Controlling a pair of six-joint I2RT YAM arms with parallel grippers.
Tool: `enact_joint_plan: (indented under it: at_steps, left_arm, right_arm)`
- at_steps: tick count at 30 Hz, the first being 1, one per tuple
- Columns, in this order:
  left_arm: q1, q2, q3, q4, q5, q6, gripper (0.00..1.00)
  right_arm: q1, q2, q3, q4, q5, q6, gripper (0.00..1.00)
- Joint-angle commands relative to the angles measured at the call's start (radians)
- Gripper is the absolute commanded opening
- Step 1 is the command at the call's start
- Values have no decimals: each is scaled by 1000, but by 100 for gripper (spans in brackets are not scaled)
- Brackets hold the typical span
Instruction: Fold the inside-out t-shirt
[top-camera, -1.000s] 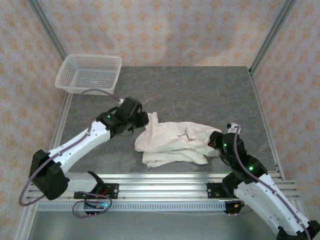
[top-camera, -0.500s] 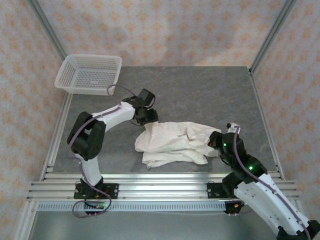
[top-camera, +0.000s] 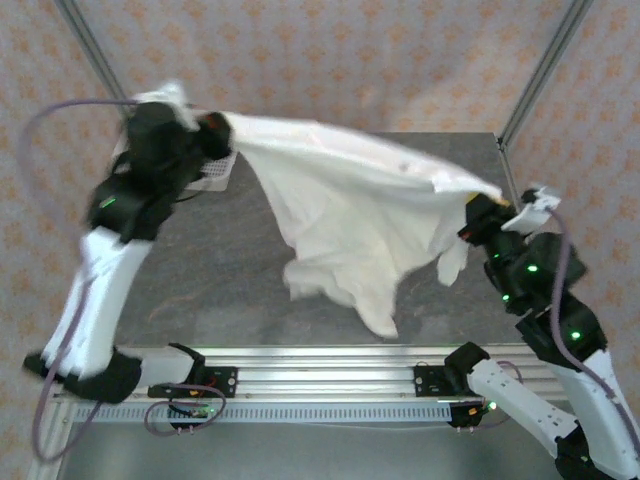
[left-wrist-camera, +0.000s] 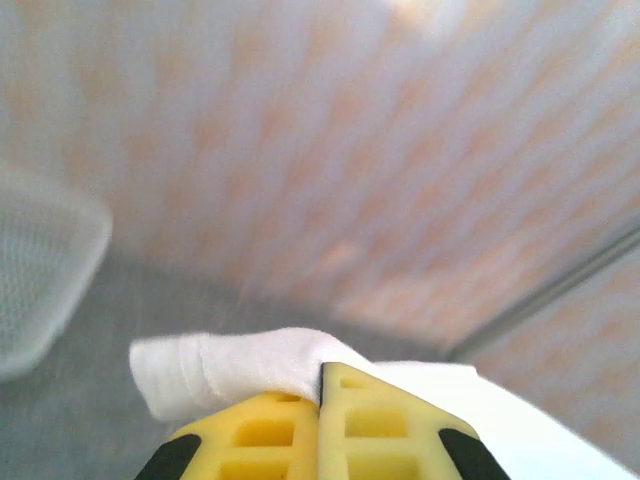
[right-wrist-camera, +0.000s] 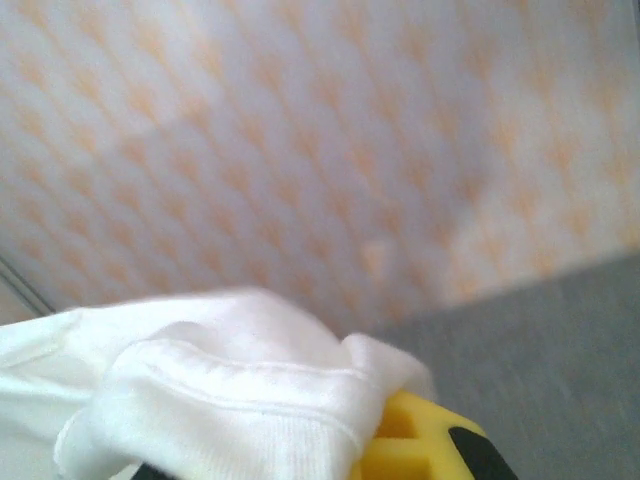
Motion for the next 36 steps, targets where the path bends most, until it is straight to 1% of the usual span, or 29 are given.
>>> enact_joint_plan:
  at_steps: [1,5,7,10,12,15,18,21,24,26,29,30,32,34,36]
  left_arm:
    - [-3,-80,4,-95,-209,69,0]
    - [-2,-147,-3,-71,-225,84,0]
    - [-3,-184,-29,-39,-215,96,0]
    - [-3,-245,-108,77,-153,132,0]
    - [-3,-284,-159,176,-57,175,0]
    - [-3,-340,-210,299,46,216,0]
    - [-3,-400,-271,420,78,228,0]
    - [-3,-399,-254,432,111,236,0]
    - [-3,-364,-232,414,124,235,0]
    - [-3,-330,-236,405,120,237,0]
    - [-3,-269,-269,397,74,246,0]
    - [-3,-247,-284,396,48,253,0]
    - [-3,-199,-300,382,-16,254,0]
    - [-3,-139,-303,359,-90,264,0]
    - [-2,-80,-322,371,-148,279,0]
  right_arm:
    - [1,49,87,101,-43,-214,0]
    - [0,105,237,64,-148,-266,0]
    - [1,123,311,54,-233,-289,0]
    - [1,144,401,61,-332,-297,0]
    - [1,166,476,62,-398,-297,0]
    - [0,191,547,82,-497,-294,1]
    - [1,225,610,95,-559,-271,2]
    - [0,264,649,90,-549,-258,2]
    - [0,323,664,86,-487,-254,2]
    - [1,381,693,58,-386,-245,2]
    - [-4,541,812,-53,-184,-255,2]
    - [-22,618,869,-90,-149,-251,1]
    - [-81,744,953,-133,-159,-231,1]
    - [-168,886,1036,-160,-230,-145,1]
    - [-231,1024,1119,-180,-280,-56,1]
